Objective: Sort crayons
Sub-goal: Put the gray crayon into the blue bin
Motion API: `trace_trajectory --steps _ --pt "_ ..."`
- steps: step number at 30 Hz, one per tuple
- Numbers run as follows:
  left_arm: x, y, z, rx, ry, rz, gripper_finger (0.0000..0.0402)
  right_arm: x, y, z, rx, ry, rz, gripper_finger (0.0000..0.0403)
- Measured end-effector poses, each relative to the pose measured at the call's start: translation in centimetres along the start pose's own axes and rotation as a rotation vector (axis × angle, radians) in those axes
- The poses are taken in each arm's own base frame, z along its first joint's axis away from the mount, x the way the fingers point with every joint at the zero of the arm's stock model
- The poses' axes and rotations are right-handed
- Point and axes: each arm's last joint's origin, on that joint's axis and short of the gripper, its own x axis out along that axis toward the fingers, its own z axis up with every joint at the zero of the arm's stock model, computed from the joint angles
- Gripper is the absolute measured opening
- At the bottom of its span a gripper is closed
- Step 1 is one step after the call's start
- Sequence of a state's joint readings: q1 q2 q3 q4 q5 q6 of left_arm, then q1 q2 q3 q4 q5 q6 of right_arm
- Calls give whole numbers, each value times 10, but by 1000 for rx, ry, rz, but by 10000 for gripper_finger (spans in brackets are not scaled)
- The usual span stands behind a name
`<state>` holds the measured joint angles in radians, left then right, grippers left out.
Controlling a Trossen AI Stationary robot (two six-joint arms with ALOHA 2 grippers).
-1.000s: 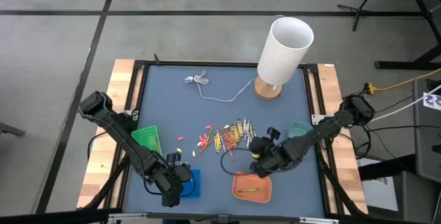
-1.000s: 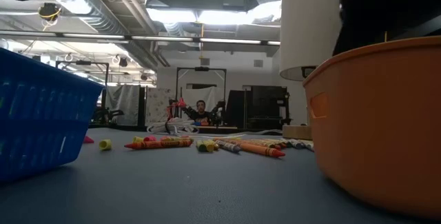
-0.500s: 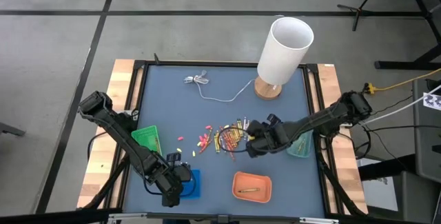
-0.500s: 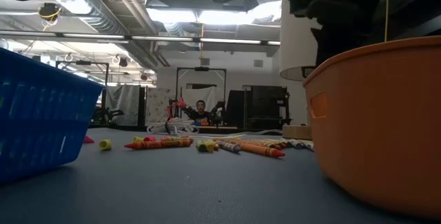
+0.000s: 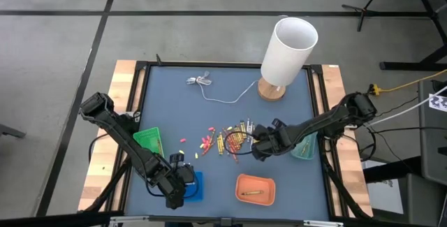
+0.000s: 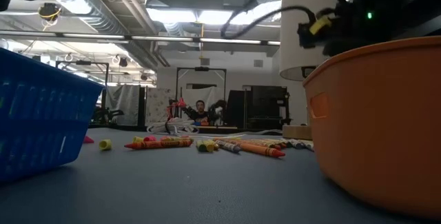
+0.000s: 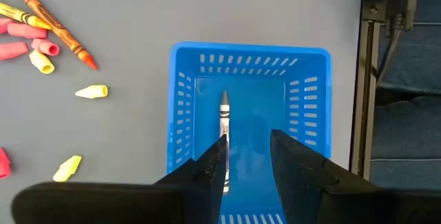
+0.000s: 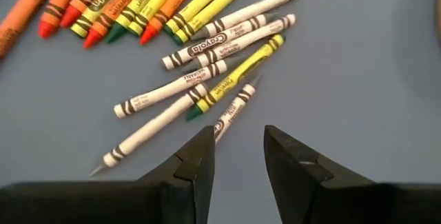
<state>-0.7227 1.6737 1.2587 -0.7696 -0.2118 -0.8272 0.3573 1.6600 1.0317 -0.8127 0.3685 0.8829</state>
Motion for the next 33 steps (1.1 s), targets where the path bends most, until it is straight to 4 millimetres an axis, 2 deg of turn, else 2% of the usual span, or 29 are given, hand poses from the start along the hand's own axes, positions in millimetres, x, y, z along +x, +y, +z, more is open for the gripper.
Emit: trace_trajectory --steps 7,20,29,33 --pt "0 0 0 0 -1 1 98 18 -2 -11 16 1 48 124" --pt "0 0 0 -1 -5 4 98 38 -6 -26 57 -2 97 124" --pt "0 0 0 -1 -6 6 98 43 -7 -31 94 -13 128 123" --pt "0 0 0 -1 -8 8 98 44 -7 -32 91 -12 131 104"
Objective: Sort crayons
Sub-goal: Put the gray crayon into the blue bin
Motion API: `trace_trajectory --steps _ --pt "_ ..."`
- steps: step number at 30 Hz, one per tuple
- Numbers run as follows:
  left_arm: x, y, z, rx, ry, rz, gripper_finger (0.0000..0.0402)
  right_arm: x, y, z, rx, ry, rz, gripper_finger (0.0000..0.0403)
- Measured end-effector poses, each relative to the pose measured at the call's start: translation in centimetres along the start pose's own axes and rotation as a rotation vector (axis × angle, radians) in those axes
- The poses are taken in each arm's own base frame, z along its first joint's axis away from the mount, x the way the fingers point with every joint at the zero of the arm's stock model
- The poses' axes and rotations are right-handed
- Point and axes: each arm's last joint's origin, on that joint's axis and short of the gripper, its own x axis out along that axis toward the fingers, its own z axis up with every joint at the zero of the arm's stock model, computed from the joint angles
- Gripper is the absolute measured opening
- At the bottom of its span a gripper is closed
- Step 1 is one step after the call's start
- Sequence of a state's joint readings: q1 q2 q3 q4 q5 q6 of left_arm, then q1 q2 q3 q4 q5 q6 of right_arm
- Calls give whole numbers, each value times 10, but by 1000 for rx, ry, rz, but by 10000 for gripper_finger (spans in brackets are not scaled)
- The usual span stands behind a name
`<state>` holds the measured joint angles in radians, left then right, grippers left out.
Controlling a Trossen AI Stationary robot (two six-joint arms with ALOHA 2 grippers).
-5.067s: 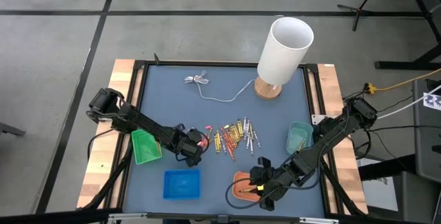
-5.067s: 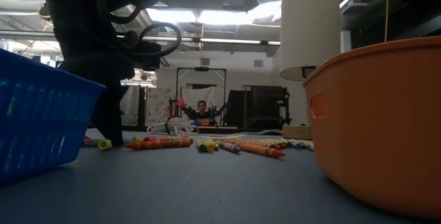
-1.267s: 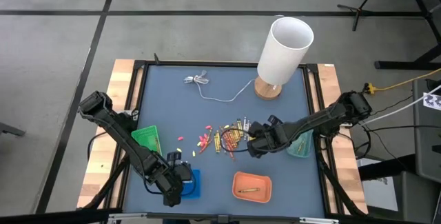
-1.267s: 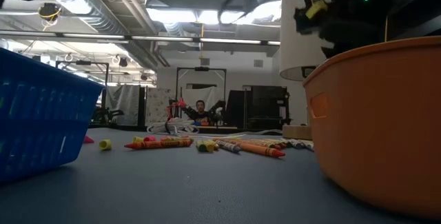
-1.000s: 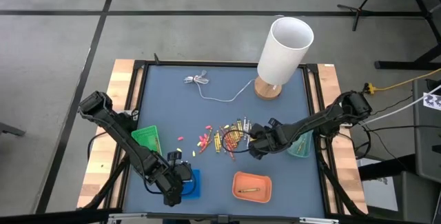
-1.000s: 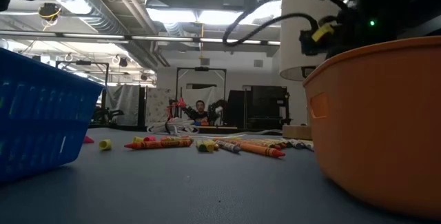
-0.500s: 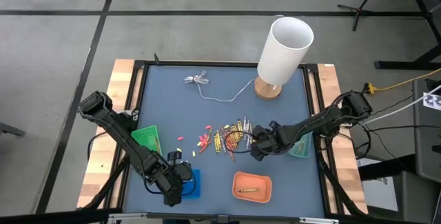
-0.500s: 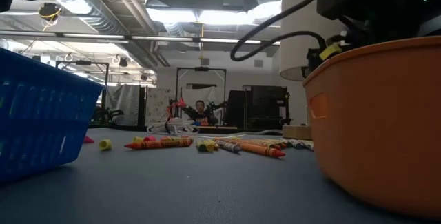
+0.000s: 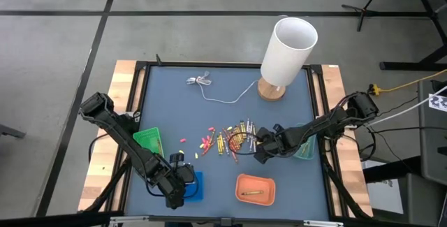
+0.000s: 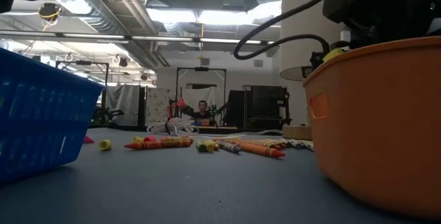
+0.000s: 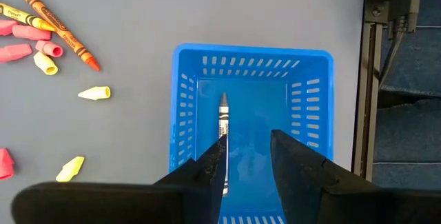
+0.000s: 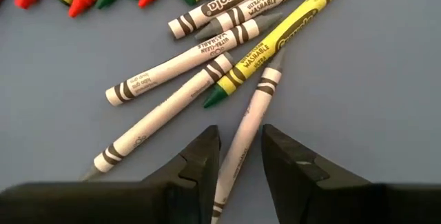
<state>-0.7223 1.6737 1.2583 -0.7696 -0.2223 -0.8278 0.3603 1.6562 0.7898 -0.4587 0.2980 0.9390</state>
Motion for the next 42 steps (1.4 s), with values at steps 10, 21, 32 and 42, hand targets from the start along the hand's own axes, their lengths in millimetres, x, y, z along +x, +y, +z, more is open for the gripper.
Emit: trace_trajectory --steps 10,21,32,42 --pt "0 1 1 31 -21 20 98 1 0 0 0 3 2 12" --pt "0 1 1 79 -20 20 98 -10 14 14 -63 12 51 15" --pt "0 1 1 79 -20 20 98 -58 56 60 -125 -130 276 13" --pt "0 1 1 79 -20 20 98 -85 81 88 -182 -379 506 14"
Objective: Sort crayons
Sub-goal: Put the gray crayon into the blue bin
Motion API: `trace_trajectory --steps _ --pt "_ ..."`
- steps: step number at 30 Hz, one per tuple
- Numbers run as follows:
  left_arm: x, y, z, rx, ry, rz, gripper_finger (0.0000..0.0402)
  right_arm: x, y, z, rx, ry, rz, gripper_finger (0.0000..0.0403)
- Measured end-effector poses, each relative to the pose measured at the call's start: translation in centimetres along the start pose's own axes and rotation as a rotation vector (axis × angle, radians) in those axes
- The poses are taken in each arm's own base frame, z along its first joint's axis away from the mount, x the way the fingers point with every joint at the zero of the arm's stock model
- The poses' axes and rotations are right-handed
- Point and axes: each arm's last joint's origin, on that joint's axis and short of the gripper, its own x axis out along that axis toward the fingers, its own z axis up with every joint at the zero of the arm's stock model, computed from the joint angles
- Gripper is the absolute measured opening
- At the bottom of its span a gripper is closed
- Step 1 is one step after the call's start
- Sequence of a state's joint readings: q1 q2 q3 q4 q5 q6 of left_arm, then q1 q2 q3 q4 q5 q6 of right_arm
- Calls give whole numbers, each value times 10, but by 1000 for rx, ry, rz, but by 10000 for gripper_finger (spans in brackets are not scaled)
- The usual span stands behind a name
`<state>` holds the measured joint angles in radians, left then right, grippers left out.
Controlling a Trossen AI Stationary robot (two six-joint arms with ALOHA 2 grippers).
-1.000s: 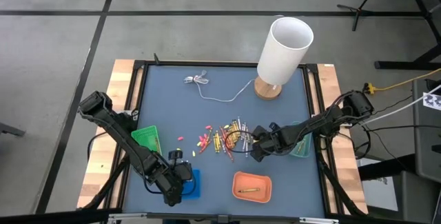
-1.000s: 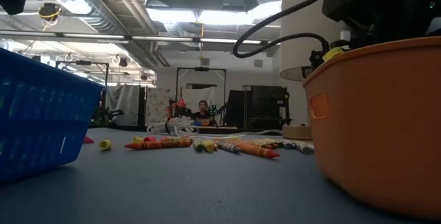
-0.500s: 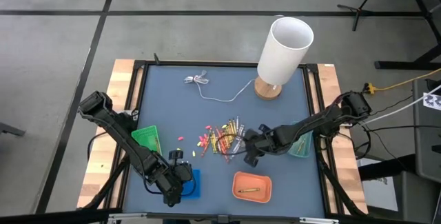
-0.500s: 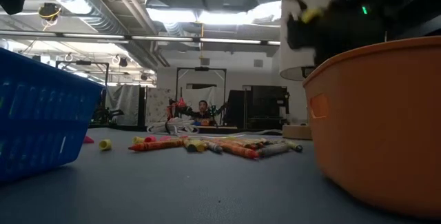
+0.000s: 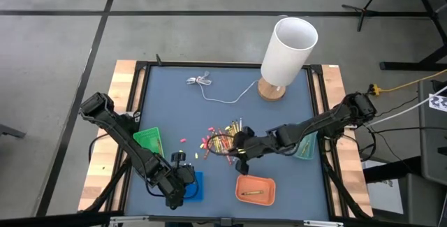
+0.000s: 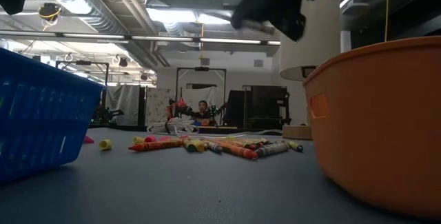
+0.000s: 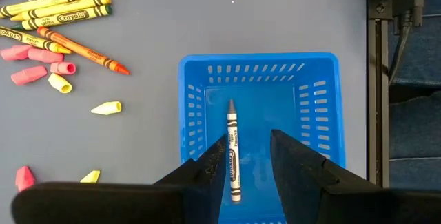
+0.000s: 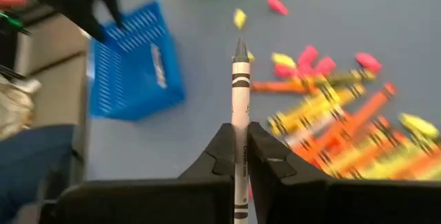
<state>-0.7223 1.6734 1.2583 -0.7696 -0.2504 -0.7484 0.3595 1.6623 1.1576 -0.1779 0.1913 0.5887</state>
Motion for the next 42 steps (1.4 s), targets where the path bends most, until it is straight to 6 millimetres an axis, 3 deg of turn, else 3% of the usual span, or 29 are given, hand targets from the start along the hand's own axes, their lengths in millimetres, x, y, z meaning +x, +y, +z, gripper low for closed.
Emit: trace_trajectory --steps 7,18,29,33,42 --pt "-12 3 0 -4 -7 -17 98 24 9 5 -18 -134 105 16" --pt "-76 29 -1 -36 -122 -63 98 86 23 -2 -94 -291 299 16" --pt "-129 57 -5 -85 -271 -127 98 155 49 10 -177 -215 532 17" --pt "-136 60 -6 -51 -292 -134 98 166 39 16 -130 -156 583 17" --pt "-135 60 -6 -50 -291 -134 98 166 40 17 -126 -142 605 22"
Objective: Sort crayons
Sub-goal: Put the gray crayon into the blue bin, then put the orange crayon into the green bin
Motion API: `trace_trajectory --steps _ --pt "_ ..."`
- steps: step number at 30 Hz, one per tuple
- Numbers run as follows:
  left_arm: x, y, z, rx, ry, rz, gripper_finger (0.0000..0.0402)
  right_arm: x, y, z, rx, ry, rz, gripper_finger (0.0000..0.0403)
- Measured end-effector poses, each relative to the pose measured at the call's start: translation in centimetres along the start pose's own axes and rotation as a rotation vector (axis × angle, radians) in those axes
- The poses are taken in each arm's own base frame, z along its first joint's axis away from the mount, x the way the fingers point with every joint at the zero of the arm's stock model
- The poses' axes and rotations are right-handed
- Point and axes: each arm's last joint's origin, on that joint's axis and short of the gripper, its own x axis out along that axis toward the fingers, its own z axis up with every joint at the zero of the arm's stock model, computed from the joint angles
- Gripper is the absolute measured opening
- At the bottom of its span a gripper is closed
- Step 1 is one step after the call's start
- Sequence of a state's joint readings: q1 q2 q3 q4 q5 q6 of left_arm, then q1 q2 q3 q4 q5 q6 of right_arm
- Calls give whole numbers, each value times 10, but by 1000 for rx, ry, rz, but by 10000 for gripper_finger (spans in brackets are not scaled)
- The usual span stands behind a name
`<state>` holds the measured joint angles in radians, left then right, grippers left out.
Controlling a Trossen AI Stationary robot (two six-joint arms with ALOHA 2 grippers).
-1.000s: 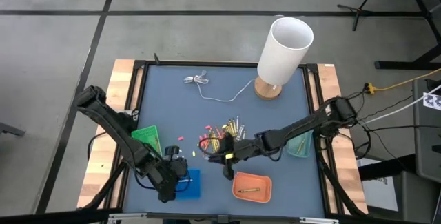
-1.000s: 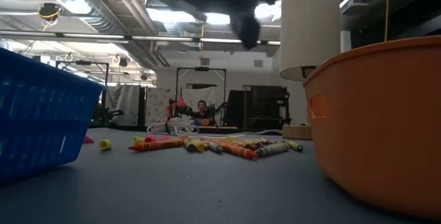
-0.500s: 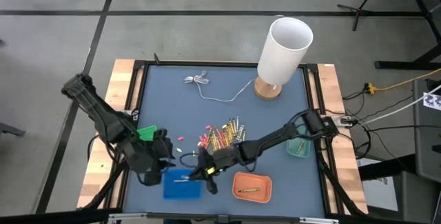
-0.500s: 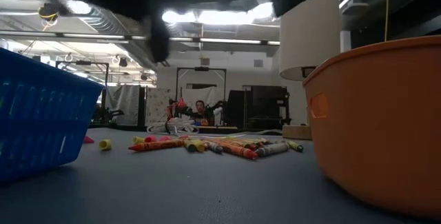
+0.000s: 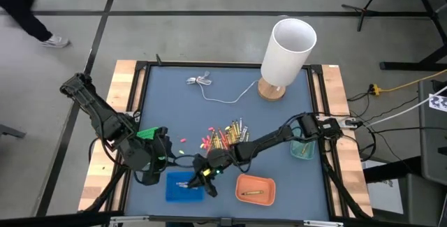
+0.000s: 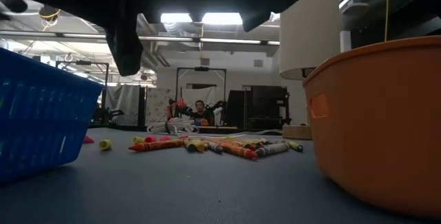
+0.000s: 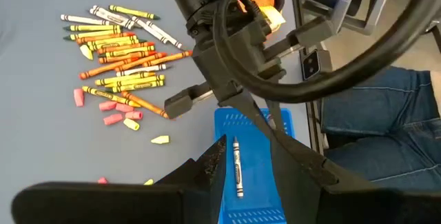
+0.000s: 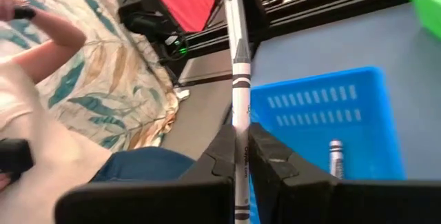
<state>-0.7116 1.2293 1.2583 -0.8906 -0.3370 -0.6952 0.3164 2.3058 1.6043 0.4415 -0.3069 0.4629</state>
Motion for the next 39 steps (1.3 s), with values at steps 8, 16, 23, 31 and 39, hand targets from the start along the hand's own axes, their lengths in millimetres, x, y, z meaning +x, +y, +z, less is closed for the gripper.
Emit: trace_trajectory --steps 8,16,23,31,39 --pt "0 0 0 0 0 0 98 -1 -3 0 6 -6 -41 96" --pt "0 0 0 0 1 0 98 -3 -8 2 17 11 -51 111" --pt "0 0 0 0 1 -1 98 -32 -1 32 47 121 -55 103" --pt "0 -1 1 -5 -7 -8 98 -100 35 76 -55 265 -257 102" --pt "13 -1 4 -10 -29 62 98 -181 76 96 -98 404 -571 102"
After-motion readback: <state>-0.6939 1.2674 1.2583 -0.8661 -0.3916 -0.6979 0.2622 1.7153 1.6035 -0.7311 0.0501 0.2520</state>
